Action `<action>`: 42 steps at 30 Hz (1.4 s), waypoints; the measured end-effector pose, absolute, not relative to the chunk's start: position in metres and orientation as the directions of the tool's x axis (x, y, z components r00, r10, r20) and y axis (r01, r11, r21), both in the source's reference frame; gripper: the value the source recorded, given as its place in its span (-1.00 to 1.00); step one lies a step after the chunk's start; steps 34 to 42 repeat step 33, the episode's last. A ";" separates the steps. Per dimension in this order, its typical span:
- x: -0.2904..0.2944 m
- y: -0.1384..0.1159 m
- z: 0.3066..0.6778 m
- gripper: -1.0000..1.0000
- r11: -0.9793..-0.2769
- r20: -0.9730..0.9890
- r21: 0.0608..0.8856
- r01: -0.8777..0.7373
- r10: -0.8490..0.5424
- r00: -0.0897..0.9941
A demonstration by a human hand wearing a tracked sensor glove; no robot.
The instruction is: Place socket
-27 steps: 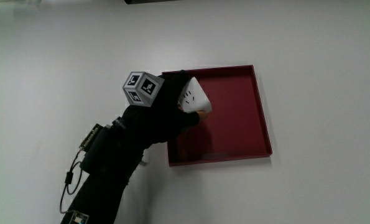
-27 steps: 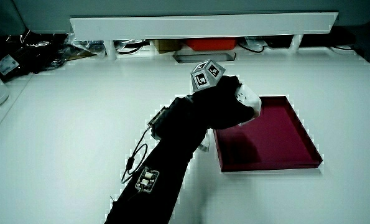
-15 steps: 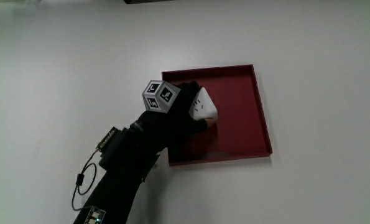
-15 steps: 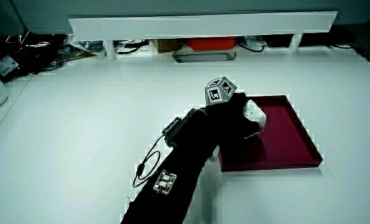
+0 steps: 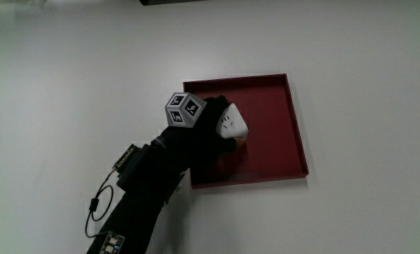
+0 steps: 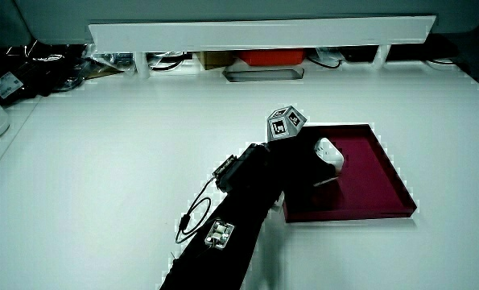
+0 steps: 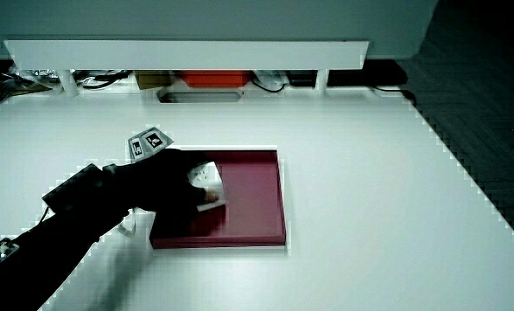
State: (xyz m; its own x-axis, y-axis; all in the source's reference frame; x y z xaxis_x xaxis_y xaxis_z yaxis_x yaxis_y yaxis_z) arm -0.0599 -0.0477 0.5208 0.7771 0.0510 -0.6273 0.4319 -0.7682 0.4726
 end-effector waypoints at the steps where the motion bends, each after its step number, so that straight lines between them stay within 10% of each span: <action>1: -0.060 -0.047 0.520 -0.21 -0.769 -0.628 0.471 0.432 0.052 0.777; 24: -0.097 -0.058 0.486 -1.00 -0.759 -0.650 0.442 0.479 0.097 0.754; 42: -0.152 -0.078 0.459 -1.00 -0.794 -0.723 0.381 0.473 0.062 0.688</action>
